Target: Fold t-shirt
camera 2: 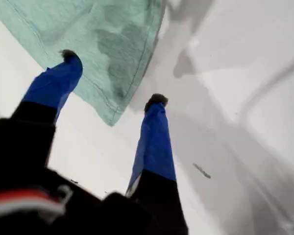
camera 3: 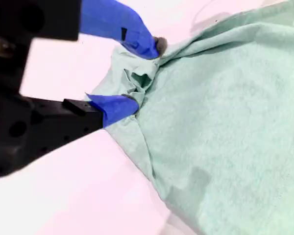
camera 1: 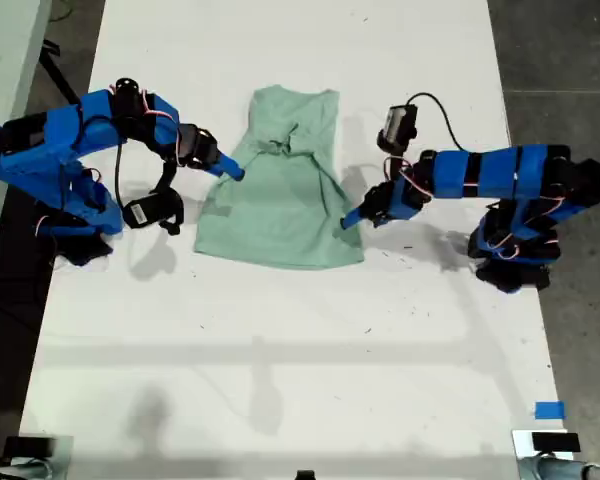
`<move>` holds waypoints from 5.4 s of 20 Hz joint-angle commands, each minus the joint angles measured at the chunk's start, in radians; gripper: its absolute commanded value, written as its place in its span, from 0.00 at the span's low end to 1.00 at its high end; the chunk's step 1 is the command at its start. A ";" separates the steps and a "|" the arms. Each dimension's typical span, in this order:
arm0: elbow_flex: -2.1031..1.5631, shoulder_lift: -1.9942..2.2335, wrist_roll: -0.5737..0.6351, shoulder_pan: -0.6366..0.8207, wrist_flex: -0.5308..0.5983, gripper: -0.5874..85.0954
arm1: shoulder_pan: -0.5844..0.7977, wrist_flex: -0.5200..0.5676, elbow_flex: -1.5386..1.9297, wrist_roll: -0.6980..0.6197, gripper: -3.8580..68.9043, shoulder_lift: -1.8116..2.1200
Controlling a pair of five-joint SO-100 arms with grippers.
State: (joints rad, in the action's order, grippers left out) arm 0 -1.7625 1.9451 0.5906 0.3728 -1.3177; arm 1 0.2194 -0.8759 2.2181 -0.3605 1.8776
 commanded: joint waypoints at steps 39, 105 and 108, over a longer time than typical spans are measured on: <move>-0.005 0.028 -0.009 -0.002 0.005 0.22 | -0.204 -0.216 -1.269 0.129 0.54 -0.922; 0.782 -1.098 -0.302 -0.281 -0.123 0.03 | -0.170 -0.604 -1.279 0.078 0.38 -0.532; 0.785 -1.000 -0.282 -0.281 -0.173 0.25 | -0.175 -0.604 -1.275 0.083 0.38 -0.531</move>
State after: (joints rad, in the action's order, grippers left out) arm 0 -1.0354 0.8606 0.2884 0.1120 -1.4511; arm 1 0.0629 -1.4895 0.9480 -0.2869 1.2410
